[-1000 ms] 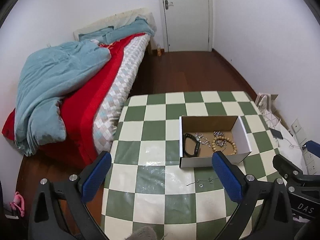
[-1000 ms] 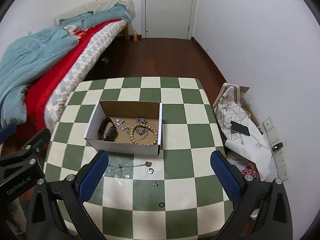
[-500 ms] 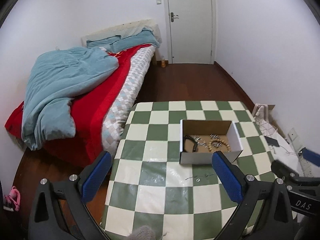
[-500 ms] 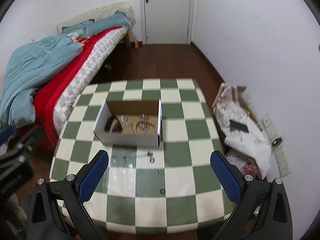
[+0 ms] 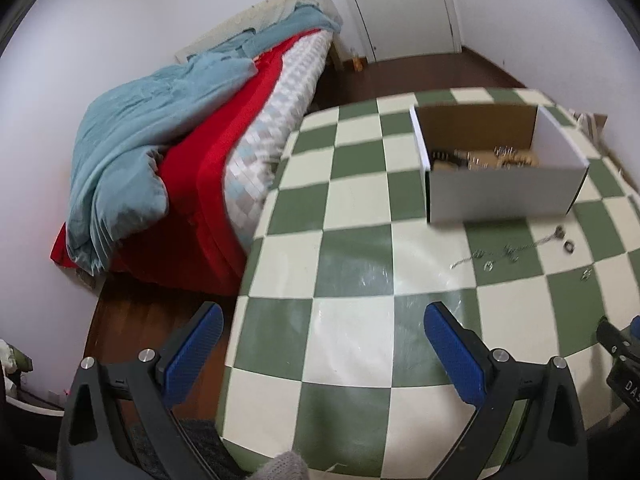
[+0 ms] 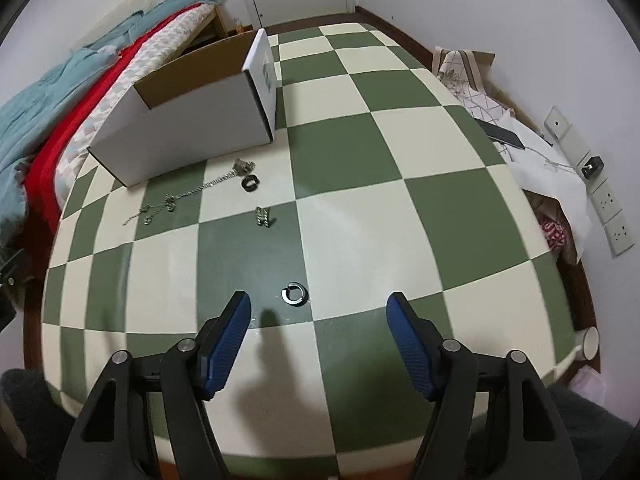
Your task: Organize jewelry
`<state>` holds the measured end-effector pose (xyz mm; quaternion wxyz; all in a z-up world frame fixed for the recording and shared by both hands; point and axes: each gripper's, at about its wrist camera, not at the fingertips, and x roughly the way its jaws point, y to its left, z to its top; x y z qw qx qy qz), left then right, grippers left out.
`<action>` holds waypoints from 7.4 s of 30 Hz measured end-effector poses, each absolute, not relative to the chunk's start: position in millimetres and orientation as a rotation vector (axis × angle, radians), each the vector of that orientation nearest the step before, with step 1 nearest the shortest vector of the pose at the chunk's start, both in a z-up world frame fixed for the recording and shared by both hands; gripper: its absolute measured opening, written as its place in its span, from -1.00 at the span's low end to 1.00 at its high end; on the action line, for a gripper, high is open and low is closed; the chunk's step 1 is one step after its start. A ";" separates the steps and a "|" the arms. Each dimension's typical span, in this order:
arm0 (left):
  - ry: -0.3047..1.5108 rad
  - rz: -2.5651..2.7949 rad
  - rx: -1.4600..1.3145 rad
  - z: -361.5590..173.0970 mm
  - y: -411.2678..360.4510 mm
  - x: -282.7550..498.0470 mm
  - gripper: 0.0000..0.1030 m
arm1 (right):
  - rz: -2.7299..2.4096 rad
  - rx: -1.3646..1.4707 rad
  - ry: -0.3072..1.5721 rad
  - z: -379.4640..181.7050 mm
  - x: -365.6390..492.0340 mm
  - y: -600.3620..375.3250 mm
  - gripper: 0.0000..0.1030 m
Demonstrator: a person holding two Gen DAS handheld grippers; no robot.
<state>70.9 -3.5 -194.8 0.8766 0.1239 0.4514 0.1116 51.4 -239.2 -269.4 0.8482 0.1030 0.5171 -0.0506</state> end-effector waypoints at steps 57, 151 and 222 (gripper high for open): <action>1.008 -0.241 0.173 -228.0 -168.9 101.1 -0.89 | -0.289 0.328 0.913 -236.6 48.8 -341.8 -0.74; 0.799 0.048 0.084 3.3 -8.4 75.0 0.99 | -0.104 0.037 0.852 10.2 69.8 -207.5 1.00; 1.113 -0.144 0.219 -238.2 -178.9 158.0 -0.82 | -0.232 0.271 1.013 -236.2 96.5 -331.9 -0.74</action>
